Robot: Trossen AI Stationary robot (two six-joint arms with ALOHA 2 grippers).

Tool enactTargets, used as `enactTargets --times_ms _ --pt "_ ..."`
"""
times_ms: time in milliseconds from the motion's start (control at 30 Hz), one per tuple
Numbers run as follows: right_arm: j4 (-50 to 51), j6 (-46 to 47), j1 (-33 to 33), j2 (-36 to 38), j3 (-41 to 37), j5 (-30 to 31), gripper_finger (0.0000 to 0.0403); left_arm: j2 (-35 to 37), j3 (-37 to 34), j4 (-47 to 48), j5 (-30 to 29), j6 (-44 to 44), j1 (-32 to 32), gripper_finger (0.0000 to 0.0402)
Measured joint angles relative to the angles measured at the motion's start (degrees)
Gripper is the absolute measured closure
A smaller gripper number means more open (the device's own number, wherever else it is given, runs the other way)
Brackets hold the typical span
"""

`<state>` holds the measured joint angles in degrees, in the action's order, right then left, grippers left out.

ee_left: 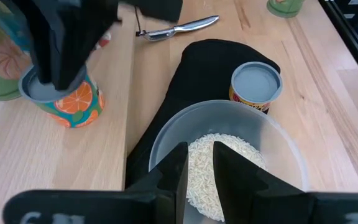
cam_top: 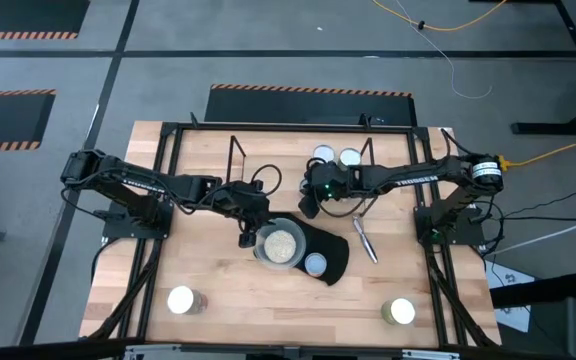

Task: Pick and place cans onto a shelf
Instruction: Put the small canned oranges on the shelf

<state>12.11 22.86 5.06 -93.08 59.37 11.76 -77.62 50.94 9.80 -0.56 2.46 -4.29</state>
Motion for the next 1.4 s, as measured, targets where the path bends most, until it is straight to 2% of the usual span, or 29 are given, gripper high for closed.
enactTargets --times_ms 133,333,633,767,933,1400 --pt "2.1 -7.9 -0.2 3.2 0.5 -0.4 0.0314 0.0 0.0 0.0 0.0 0.0 0.0 0.0333" --pt "10.0 -24.5 -0.3 7.8 0.5 -4.4 0.0314 0.0 0.0 0.0 0.0 0.0 0.0 0.0333" --pt "13.3 -39.8 -0.3 7.3 0.2 -4.5 0.0314 0.0 0.0 0.0 0.0 0.0 0.0 0.0333" --pt "13.0 -42.8 -0.3 7.3 0.3 -4.5 0.0314 0.0 0.0 0.0 0.0 0.0 0.0 0.0333" --pt "13.0 -43.1 -0.2 7.1 0.3 -8.6 0.0315 0.0 0.0 0.0 0.0 0.0 0.0 0.0333" --pt "12.2 -45.6 2.3 2.7 0.3 -8.9 0.0315 0.0 0.0 0.1 0.0 0.0 0.0 0.0333"
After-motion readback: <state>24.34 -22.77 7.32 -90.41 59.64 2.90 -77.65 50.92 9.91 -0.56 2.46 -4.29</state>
